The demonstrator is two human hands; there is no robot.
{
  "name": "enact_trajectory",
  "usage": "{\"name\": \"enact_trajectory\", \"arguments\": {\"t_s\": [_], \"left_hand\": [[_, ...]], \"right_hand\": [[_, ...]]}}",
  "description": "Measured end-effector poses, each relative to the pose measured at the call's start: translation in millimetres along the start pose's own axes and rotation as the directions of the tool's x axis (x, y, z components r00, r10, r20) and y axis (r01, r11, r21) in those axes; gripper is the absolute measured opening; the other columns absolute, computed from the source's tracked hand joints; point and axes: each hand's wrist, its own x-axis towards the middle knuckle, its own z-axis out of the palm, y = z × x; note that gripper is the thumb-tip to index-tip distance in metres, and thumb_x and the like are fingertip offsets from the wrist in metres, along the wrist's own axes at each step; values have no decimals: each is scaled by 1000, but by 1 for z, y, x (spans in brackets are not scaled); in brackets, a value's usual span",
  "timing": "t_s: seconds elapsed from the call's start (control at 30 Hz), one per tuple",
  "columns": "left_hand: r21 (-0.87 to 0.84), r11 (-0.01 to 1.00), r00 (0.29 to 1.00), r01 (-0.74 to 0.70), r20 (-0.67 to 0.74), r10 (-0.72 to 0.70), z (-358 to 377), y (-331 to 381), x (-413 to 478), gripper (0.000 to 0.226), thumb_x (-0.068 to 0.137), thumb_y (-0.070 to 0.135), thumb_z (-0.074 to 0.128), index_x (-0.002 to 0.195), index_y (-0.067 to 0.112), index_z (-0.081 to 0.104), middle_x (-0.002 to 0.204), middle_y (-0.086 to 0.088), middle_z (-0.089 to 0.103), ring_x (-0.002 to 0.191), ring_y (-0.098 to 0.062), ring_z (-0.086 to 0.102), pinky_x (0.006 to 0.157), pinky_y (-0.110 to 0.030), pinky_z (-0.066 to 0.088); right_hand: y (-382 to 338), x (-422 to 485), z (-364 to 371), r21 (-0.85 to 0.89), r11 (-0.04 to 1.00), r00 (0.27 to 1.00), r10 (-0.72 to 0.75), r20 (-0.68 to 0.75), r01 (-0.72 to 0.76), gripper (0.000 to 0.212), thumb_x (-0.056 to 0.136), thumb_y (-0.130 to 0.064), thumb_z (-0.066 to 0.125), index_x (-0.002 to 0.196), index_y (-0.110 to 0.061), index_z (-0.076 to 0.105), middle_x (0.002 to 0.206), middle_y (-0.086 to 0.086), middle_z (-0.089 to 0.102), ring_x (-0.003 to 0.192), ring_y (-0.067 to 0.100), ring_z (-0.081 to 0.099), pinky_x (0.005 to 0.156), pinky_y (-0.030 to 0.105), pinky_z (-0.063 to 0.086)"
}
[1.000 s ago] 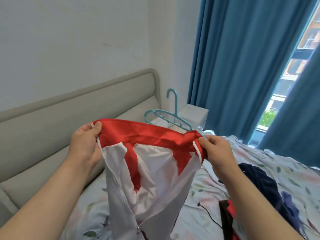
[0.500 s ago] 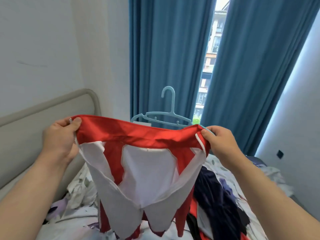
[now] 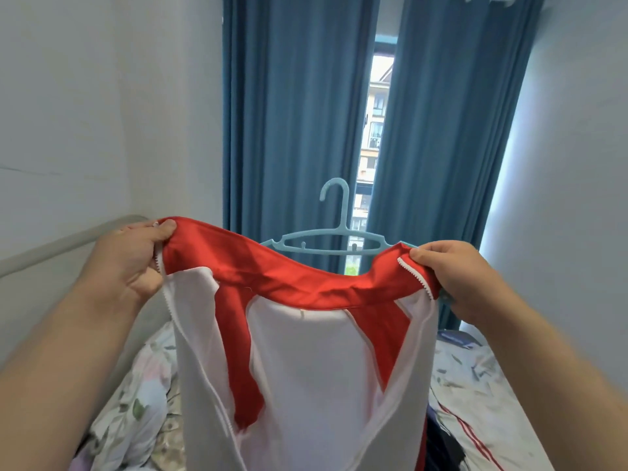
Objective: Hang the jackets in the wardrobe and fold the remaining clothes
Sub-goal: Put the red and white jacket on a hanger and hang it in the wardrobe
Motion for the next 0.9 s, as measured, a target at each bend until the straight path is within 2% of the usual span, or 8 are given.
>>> {"name": "enact_trajectory", "arguments": {"t_s": [0.17, 0.27, 0.33, 0.4, 0.47, 0.6, 0.73, 0.9], "left_hand": [[6, 942, 939, 335, -89, -333, -38, -87, 2, 19, 101, 1, 46, 85, 4, 56, 53, -5, 67, 46, -10, 66, 42, -29, 55], [-6, 872, 852, 490, -206, -481, -75, -169, -7, 21, 102, 0, 43, 85, 1, 56, 51, -8, 67, 42, -14, 65, 36, -32, 52], [-30, 813, 781, 582, -257, -569, -101, -229, -16, 20, 102, 1, 42, 90, -1, 57, 57, -11, 69, 47, -18, 67, 39, -35, 55], [-41, 758, 711, 651, -317, -628, -128, -288, -25, 16, 102, 1, 43, 98, -5, 58, 77, -17, 72, 61, -27, 70, 48, -39, 57], [-40, 730, 662, 682, -390, -640, -153, -340, -33, 13, 101, -2, 46, 103, -7, 58, 96, -22, 66, 74, -30, 66, 56, -41, 58], [-37, 734, 639, 678, -465, -613, -190, -428, -32, 19, 100, -2, 47, 85, 0, 58, 65, -11, 69, 54, -18, 68, 54, -33, 58], [-33, 753, 651, 658, -477, -590, -226, -512, -8, 25, 101, -1, 47, 78, 4, 55, 69, -9, 63, 59, -16, 64, 64, -31, 57], [61, 755, 667, 652, -520, -534, -272, -597, 26, 33, 98, -1, 52, 68, 10, 47, 48, 1, 57, 42, -9, 59, 46, -23, 53]], "right_hand": [[94, -2, 28, -92, 972, 975, 219, 26, -216, 21, 90, -15, 64, 73, -4, 69, 57, 6, 63, 47, 15, 56, 46, 24, 46], [184, -12, 59, -184, 925, 937, 346, 51, -331, 24, 89, -12, 62, 65, -9, 60, 54, 4, 53, 51, 16, 50, 50, 26, 43], [250, -23, 79, -259, 885, 909, 412, 55, -386, 24, 89, -10, 62, 68, 1, 64, 59, 8, 57, 58, 19, 52, 57, 33, 46], [313, -35, 97, -313, 850, 884, 463, 58, -425, 24, 89, -9, 62, 72, 7, 66, 60, 8, 59, 59, 17, 52, 59, 34, 44], [370, -49, 110, -313, 815, 844, 532, 72, -487, 24, 91, -8, 62, 69, 0, 70, 60, 7, 64, 57, 12, 54, 59, 34, 45], [467, -56, 133, -248, 784, 792, 604, 92, -569, 23, 93, -5, 61, 80, -14, 78, 72, -1, 75, 71, 13, 68, 71, 33, 54], [554, -43, 157, -181, 762, 758, 644, 104, -622, 17, 95, -7, 60, 98, -8, 77, 81, -3, 74, 78, 15, 66, 79, 36, 54], [648, -23, 173, -75, 728, 725, 685, 65, -681, 24, 96, -13, 59, 87, -26, 77, 87, 1, 77, 82, 19, 73, 77, 36, 57]]}}
